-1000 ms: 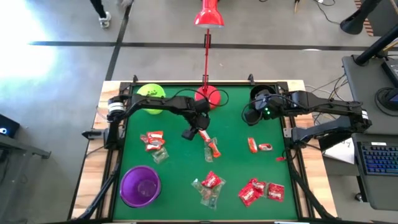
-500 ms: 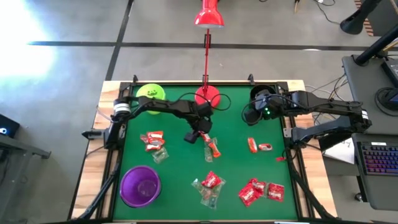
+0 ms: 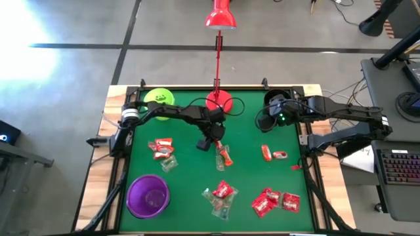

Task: Sort candy
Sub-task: Put the orange candy into the violet bucket

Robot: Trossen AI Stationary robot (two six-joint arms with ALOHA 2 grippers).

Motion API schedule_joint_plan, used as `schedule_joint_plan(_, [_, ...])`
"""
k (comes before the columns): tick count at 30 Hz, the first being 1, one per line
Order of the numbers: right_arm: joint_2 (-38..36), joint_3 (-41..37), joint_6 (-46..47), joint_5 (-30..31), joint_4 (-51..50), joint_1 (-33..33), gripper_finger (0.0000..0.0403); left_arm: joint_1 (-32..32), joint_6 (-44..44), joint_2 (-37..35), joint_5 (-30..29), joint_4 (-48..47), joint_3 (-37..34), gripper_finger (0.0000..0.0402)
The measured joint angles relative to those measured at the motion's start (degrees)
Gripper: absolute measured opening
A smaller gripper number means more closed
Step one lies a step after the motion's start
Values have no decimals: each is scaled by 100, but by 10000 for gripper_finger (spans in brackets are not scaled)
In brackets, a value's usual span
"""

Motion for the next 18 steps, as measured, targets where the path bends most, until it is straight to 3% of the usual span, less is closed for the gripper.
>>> schedule_joint_plan(4, [0, 0, -24, 0, 0, 0, 137, -2, -167, -80, 2, -183, -14, 6])
schedule_joint_plan(18, [3, 0, -106, 257, -2, -4, 137, -11, -705, -1125, -9, -1579, 61, 1])
